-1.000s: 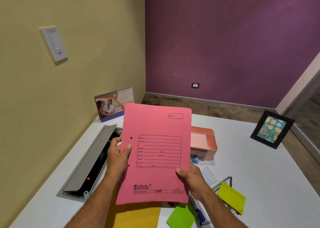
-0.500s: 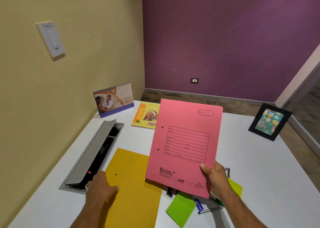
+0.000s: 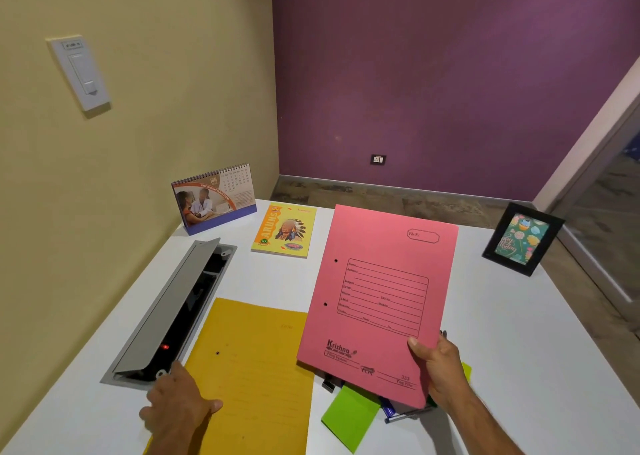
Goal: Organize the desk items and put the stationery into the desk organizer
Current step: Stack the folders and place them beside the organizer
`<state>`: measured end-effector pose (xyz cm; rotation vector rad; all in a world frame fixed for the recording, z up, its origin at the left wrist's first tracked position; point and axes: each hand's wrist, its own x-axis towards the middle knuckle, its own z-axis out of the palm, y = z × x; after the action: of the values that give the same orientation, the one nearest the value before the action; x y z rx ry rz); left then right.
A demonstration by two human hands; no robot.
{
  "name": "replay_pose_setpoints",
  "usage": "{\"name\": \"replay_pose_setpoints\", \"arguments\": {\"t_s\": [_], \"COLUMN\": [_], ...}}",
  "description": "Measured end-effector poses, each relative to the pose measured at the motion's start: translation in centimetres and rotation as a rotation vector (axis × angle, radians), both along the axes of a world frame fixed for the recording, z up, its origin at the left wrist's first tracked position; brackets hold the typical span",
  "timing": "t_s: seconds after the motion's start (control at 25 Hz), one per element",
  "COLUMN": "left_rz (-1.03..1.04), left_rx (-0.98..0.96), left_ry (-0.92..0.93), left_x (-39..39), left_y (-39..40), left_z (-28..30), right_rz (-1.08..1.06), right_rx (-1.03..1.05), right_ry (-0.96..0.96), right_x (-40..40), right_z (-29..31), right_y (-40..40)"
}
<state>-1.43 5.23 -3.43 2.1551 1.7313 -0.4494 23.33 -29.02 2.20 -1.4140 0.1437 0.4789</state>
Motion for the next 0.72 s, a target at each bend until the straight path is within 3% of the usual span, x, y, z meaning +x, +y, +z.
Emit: {"name": "replay_pose_setpoints", "arguments": {"t_s": [0.12,0.28,0.6,0.72], "left_rz": [0.032,0.093,-0.064,-0.032], "left_rx": [0.030,-0.039,0.029,0.046], "left_ry": [0.001,-0.365,-0.631,-0.737], "left_x": [-0.2,0.0,2.8,4.0], "left_y": [0.2,1.5,3.2,3.8], "left_z": [0.4,1.8,8.9,12.0], "right_rz": [0.000,0.008,0.084,0.129], "right_rx": [0.002,0.020,0.089,0.124], "right_ry": [-0.006,0.011,0.060,0.085], "right_x": [-0.2,-0.2,-1.1,-1.5], "right_z": [0.0,0.0,0.4,0.1], "right_y": [-0.4,-0.6,0.3,0.9]}}
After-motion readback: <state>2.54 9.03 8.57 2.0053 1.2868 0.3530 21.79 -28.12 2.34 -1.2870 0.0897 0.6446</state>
